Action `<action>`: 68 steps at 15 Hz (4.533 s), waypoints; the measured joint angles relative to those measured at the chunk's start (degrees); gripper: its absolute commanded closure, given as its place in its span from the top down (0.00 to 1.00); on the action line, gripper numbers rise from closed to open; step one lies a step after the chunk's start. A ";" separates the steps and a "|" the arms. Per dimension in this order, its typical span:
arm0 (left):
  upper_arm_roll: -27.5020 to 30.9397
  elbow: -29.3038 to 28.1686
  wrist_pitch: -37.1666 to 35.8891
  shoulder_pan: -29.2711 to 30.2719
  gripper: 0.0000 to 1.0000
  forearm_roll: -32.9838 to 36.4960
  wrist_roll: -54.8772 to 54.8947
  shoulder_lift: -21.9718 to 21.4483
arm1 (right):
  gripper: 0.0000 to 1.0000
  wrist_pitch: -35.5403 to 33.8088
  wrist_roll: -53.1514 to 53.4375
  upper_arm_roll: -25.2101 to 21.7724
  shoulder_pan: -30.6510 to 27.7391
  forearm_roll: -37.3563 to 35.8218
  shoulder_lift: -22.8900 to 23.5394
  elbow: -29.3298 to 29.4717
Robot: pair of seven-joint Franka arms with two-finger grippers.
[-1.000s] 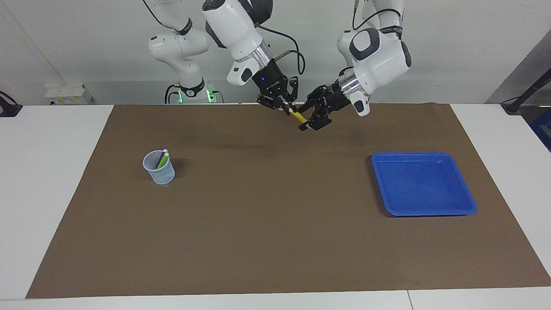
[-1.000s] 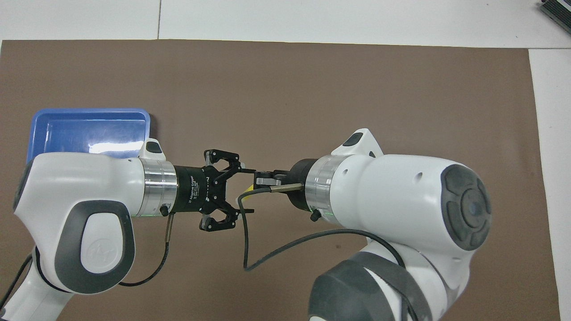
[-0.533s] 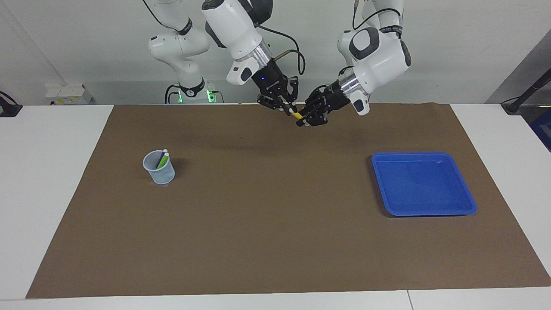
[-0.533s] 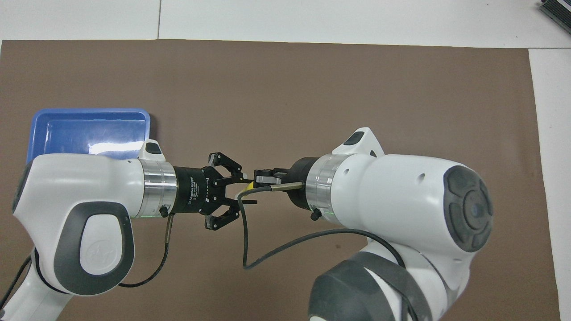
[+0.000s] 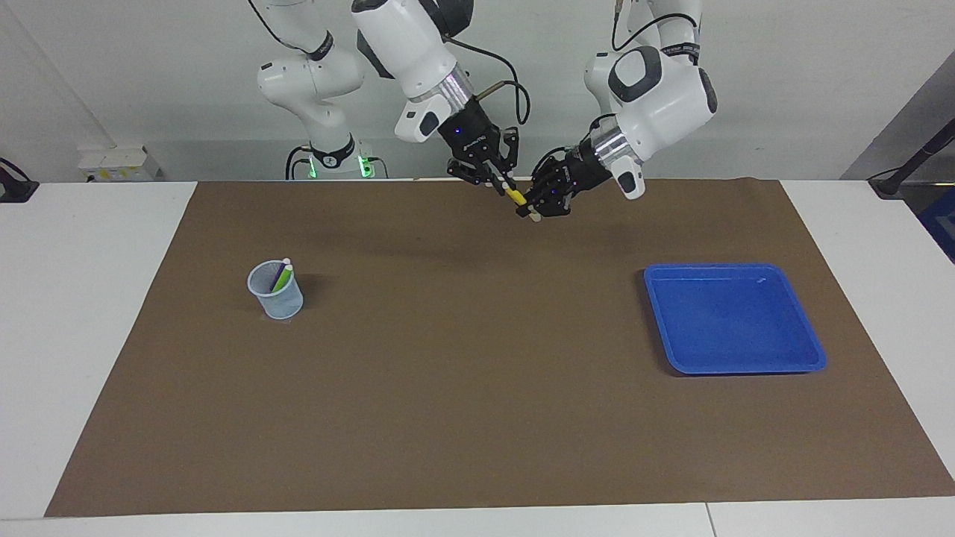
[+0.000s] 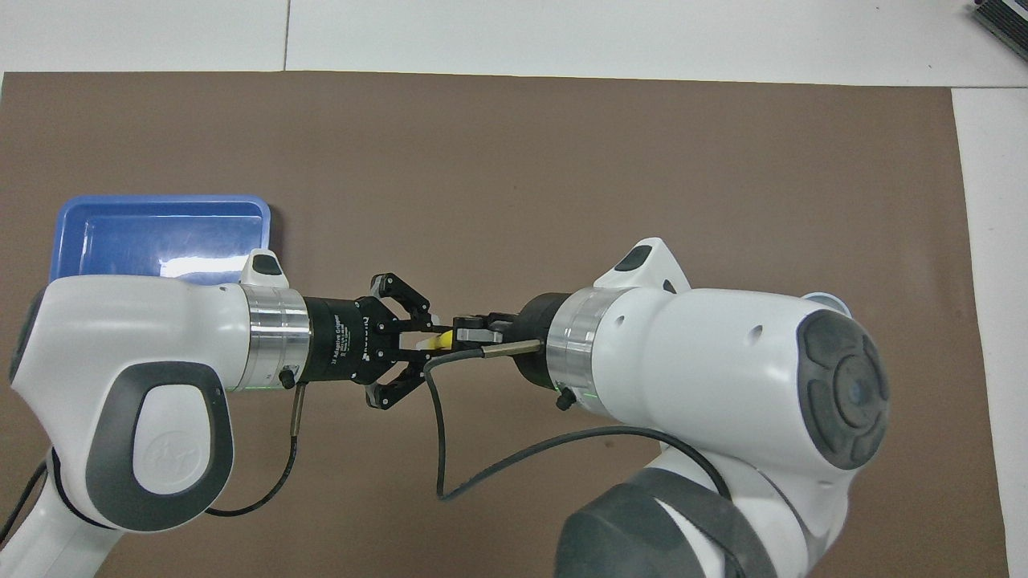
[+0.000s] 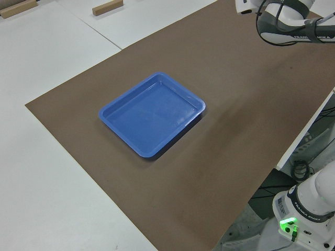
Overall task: Right arm passes pens to left for tray arrangement
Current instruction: 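Close the left gripper on the yellow pen and open the right gripper, then carry the yellow pen to the tray while the right gripper returns, then lower the yellow pen into the tray and open the left gripper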
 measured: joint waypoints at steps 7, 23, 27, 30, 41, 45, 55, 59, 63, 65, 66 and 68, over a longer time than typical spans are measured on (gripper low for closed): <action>-0.42 0.00 -3.38 -0.07 0.00 3.23 0.19 -1.67 | 1.00 0.79 -0.01 -0.90 -0.50 -0.01 0.26 -0.06; 0.75 4.39 -17.65 10.17 0.00 33.86 42.56 -1.81 | 0.83 -16.13 -44.88 -1.47 -22.38 -17.07 -2.25 -9.86; 0.91 3.96 -18.84 14.78 0.00 42.91 60.31 -1.78 | 0.71 -15.96 -42.08 -1.45 -25.63 -23.63 -2.33 -11.61; 0.95 3.24 -18.68 17.98 0.00 45.98 70.84 -1.10 | 0.60 -15.38 -40.37 -1.50 -27.77 -31.00 -2.40 -12.74; 0.91 2.63 -3.24 20.89 0.00 50.62 77.76 12.35 | 0.58 -12.40 -28.72 -0.71 -30.17 -33.04 2.54 -15.18; 0.94 2.65 1.83 21.15 0.00 52.06 77.77 16.26 | 0.57 -9.80 -31.81 -0.85 -30.37 -33.33 2.57 -17.33; 0.88 3.03 10.87 22.33 0.00 55.28 77.88 23.65 | 0.44 -8.74 -32.19 -0.92 -30.61 -35.11 2.55 -18.52; 0.84 3.08 11.63 22.34 0.00 55.97 77.88 23.80 | 0.41 -8.74 -32.33 -0.96 -31.11 -35.20 2.54 -18.68; 0.77 3.08 11.80 22.35 0.65 56.40 77.73 23.86 | 0.27 -8.74 -32.50 -0.96 -31.11 -35.21 2.54 -18.80; 0.81 3.09 12.15 22.41 0.65 56.41 77.03 24.27 | 0.15 -8.74 -33.01 -0.94 -31.10 -35.21 2.50 -18.81; 0.77 3.09 12.33 22.41 0.65 56.41 76.74 24.41 | 0.11 -8.77 -33.12 -0.93 -31.10 -35.23 2.45 -18.80; 0.72 3.10 12.51 22.41 0.66 56.41 76.54 24.70 | 0.10 -8.90 -33.39 -0.94 -31.10 -35.49 1.83 -18.75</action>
